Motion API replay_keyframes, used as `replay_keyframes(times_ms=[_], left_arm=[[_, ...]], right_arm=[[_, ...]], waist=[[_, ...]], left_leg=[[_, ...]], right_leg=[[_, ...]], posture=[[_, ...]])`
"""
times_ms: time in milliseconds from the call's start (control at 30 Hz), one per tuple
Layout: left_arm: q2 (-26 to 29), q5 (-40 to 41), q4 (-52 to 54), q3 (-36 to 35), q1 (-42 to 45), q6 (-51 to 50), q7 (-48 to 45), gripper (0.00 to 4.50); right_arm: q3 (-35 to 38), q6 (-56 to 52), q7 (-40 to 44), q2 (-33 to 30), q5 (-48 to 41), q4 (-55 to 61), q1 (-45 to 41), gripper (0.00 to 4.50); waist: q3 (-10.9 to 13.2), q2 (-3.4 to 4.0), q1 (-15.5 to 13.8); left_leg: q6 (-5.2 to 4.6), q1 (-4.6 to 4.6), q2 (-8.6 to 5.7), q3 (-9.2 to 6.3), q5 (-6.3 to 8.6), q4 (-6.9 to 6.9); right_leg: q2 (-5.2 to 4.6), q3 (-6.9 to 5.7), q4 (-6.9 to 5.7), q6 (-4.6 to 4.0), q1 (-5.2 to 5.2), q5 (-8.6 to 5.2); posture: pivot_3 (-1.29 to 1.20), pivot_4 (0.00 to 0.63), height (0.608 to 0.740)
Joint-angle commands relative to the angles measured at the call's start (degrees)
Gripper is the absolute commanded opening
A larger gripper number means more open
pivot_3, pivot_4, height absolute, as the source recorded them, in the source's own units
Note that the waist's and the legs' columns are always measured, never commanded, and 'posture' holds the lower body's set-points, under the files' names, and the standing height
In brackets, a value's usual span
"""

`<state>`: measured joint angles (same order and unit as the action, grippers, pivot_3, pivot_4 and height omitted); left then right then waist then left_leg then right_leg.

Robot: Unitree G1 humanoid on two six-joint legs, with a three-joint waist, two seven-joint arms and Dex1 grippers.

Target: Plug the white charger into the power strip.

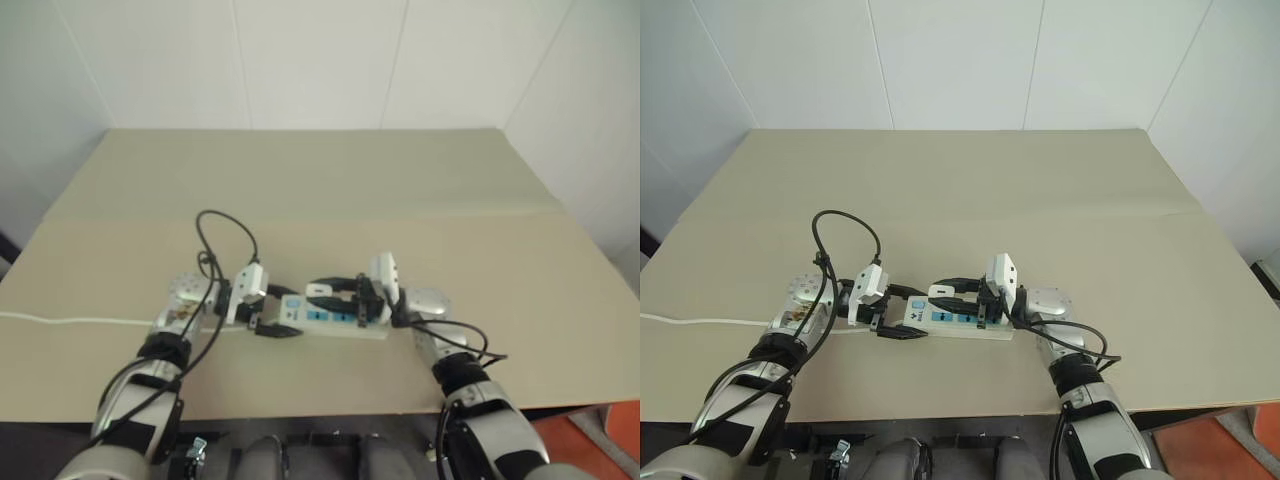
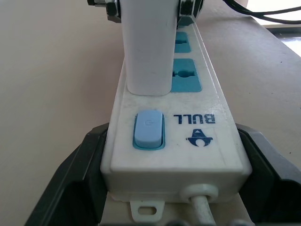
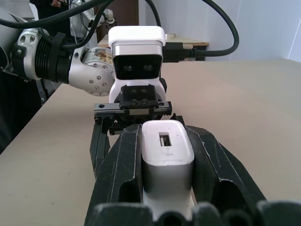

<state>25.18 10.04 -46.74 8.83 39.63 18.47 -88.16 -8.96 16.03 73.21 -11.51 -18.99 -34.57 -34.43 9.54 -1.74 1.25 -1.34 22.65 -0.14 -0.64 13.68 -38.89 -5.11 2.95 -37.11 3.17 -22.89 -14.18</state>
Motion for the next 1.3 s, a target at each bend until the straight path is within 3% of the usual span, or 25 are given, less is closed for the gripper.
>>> replay_keyframes(times_ms=[33,400,733,933,1067,1300], left_arm=[[1.2,-1.3,0.5,0.4,-0.6,0.2,-0.3,3.29],[0.8,-1.6,0.4,0.4,-0.4,0.0,-0.3,3.29],[1.1,-1.8,0.4,0.4,-0.8,-0.2,0.0,3.29],[1.9,-2.5,0.8,1.7,0.6,-6.3,-1.5,3.29],[1.1,0.2,1.9,-0.5,1.0,-6.0,-1.7,4.49],[4.2,5.4,11.0,-4.9,-2.5,-7.7,-3.0,4.49]], right_arm=[[-2.0,-0.3,0.0,-1.2,4.7,-4.9,2.4,1.12],[-1.5,-5.2,1.1,-1.8,3.1,-5.3,0.7,1.12],[-0.4,-1.6,2.8,-2.1,3.3,-4.1,1.5,4.46],[0.2,-1.7,3.6,-2.5,3.4,-3.7,1.5,4.46],[0.8,-2.1,3.7,-3.2,3.0,-2.3,1.8,4.5],[3.3,-5.1,2.9,-7.6,1.5,6.8,4.6,4.5]], waist=[[0.0,0.0,0.0],[0.0,0.0,0.2],[-0.1,-0.11,0.2],[-0.1,-0.11,0.2],[-0.1,-0.1,0.4],[-0.1,-0.08,0.3]], left_leg=[[0.0,-0.06,0.0,0.0,0.0,0.02],[0.0,-0.54,0.01,-0.01,0.01,0.15],[0.01,-0.59,0.04,-0.03,0.02,0.14],[0.01,-0.59,0.04,-0.03,0.02,0.14],[0.01,-0.58,0.04,-0.03,0.02,0.14],[0.01,-0.46,0.08,-0.08,0.02,0.15]], right_leg=[[0.0,0.0,0.01,0.0,0.06,0.0],[-0.01,0.0,0.12,-0.01,0.56,-0.02],[0.01,-0.03,0.14,-0.01,0.63,-0.02],[0.01,-0.03,0.14,-0.01,0.63,-0.02],[0.02,-0.04,0.14,-0.01,0.62,-0.02],[-0.04,-0.05,0.18,-0.01,0.54,-0.02]], posture=[[0.0,0.15,0.74],[0.0,0.15,0.74],[0.0,0.15,0.74],[0.0,0.15,0.74],[0.0,0.15,0.74],[0.0,0.15,0.74]])
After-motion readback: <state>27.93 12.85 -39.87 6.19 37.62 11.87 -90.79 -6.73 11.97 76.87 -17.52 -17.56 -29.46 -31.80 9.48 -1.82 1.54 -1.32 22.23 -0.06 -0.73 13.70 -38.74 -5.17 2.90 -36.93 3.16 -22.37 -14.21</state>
